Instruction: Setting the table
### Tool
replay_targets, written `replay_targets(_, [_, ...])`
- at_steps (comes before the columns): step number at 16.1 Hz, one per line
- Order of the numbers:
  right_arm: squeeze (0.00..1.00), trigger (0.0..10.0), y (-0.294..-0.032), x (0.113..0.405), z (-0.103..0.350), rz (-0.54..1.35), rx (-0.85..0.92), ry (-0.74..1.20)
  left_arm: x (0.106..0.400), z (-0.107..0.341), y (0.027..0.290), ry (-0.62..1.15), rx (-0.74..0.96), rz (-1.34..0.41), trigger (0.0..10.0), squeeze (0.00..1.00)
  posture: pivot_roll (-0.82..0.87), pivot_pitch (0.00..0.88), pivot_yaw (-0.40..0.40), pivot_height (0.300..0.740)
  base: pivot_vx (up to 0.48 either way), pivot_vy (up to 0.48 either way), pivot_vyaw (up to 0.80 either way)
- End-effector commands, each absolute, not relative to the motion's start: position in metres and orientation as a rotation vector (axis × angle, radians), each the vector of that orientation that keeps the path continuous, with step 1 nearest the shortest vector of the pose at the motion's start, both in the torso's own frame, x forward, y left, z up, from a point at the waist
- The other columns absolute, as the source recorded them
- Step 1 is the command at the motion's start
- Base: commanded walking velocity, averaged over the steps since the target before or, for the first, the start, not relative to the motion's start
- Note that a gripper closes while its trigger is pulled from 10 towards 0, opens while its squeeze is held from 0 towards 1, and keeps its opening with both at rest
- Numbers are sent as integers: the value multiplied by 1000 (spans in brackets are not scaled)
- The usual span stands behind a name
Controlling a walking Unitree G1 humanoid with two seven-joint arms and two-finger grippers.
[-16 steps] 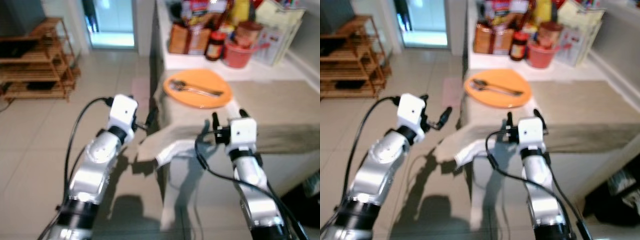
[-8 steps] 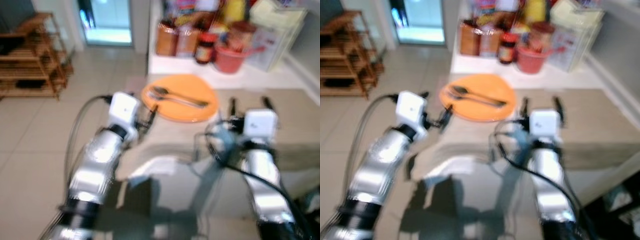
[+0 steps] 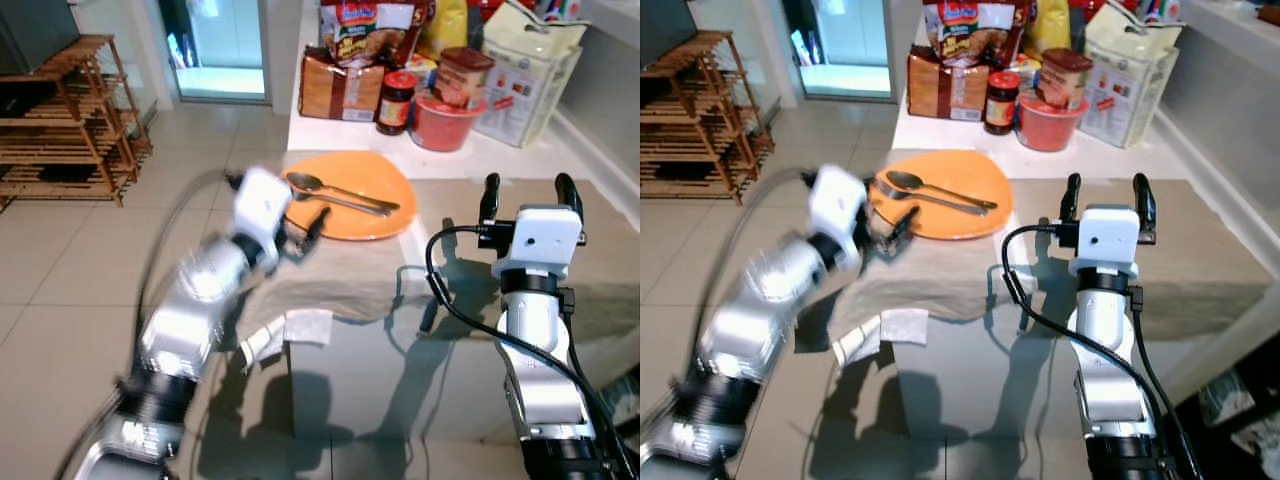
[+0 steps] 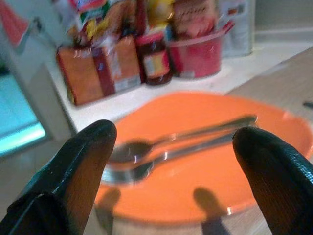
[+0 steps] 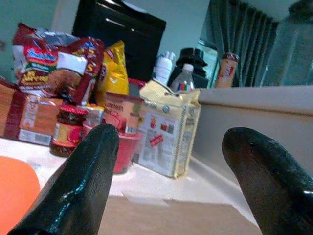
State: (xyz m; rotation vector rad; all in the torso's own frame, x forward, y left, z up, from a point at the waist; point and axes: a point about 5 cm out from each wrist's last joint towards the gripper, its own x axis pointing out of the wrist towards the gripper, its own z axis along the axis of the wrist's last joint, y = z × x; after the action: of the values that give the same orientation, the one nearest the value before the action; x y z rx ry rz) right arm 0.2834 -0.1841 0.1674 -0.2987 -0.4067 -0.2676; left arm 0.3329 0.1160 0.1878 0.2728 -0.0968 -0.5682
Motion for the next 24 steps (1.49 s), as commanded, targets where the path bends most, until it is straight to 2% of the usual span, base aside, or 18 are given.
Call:
replay_targets(1, [0, 10000, -185, 284, 164, -262, -280, -379, 337, 188, 114, -63, 292, -615, 10000, 0, 60, 0, -8, 740, 0, 0, 0])
replay_targets(6, [0, 10000, -178, 276, 151, -225, -256, -328, 360, 201, 116, -12, 426, -794, 10000, 0, 40, 0, 25, 740, 0, 0, 0])
replay_targets(13, [0, 10000, -180, 261, 144, -219, -273, -297, 379, 214, 101, -22, 480, -912, 10000, 0, -5, 0, 38, 740, 0, 0, 0])
replay_targets(17, [0, 10000, -180, 257, 142, -223, -275, -284, 384, 220, 91, -36, 512, -976, 10000, 0, -17, 0, 50, 740, 0, 0, 0])
replay_targets(20, [0, 10000, -178, 255, 139, -223, -272, -272, 382, 208, 86, 14, 559, -1075, 10000, 0, -19, 0, 56, 740, 0, 0, 0])
replay_targets(24, [0, 10000, -175, 250, 143, -204, -270, -291, 386, 202, 85, 43, 585, -1068, 10000, 0, -34, 0, 63, 740, 0, 0, 0])
